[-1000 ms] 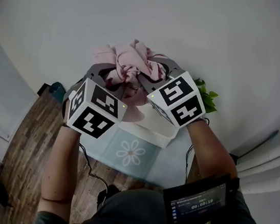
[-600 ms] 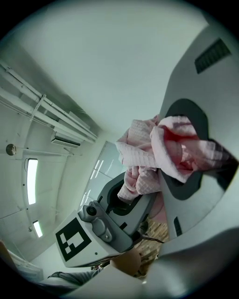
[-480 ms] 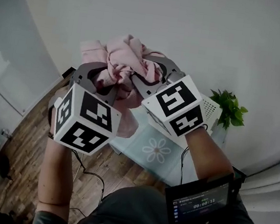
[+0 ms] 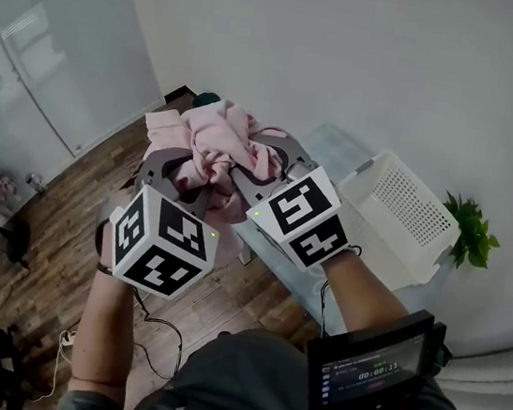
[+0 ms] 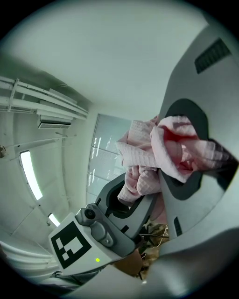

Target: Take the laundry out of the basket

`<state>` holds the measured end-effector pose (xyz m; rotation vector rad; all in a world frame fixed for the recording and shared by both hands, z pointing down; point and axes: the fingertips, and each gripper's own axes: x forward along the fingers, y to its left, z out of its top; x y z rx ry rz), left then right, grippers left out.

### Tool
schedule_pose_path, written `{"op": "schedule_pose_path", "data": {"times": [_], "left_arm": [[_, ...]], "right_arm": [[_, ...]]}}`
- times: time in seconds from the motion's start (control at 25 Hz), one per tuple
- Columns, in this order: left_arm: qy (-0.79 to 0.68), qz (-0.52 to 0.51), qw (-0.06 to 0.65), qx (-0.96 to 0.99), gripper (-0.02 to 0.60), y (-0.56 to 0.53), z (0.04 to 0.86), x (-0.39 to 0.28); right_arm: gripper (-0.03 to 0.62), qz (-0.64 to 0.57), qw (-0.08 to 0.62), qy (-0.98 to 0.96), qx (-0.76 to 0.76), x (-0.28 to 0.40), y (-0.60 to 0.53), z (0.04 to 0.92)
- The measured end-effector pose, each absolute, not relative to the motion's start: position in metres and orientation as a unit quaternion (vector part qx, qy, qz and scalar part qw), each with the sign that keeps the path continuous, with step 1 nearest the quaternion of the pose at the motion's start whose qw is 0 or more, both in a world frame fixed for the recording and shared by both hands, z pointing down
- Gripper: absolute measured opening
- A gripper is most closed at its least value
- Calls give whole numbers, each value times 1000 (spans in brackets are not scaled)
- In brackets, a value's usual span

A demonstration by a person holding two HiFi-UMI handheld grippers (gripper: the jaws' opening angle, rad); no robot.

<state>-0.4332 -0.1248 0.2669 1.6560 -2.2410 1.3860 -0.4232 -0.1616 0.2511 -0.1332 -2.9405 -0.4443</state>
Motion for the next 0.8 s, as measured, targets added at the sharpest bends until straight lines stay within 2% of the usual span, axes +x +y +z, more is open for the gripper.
{"op": "schedule_pose_path", "data": {"times": [0.32, 0.8], "left_arm": [[-736, 437, 77, 511, 130, -57, 306, -482], [-753, 427, 98, 492, 130, -30, 324, -481]], "right_arm": [[126, -124, 102, -982, -102, -477, -96, 293], [124, -125, 111, -977, -131, -479, -69, 311]]}}
